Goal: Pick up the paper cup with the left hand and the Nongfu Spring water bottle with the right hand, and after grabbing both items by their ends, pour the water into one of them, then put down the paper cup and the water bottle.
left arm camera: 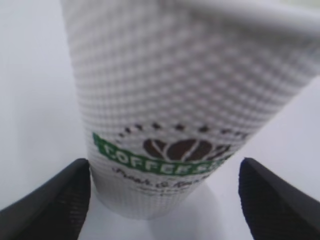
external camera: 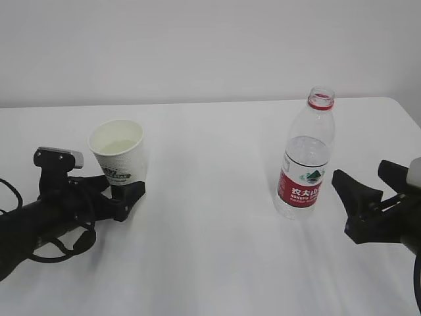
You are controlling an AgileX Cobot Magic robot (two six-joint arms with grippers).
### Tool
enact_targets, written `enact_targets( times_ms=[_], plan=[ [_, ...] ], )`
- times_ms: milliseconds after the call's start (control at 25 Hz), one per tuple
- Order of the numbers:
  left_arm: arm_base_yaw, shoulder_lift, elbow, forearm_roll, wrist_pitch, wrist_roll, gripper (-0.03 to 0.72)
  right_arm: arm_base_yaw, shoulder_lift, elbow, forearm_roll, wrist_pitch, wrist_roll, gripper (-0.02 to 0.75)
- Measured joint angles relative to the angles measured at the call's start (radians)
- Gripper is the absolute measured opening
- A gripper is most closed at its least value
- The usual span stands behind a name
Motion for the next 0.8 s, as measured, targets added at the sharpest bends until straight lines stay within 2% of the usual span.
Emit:
enact_targets(
  times_ms=[800],
  plan=[
    [0.000,-0.161,0.123,-0.034,0.002,0.000,0.683,0.000,0.000,0.000,-0.002,0.000,0.000,0.573]
  ],
)
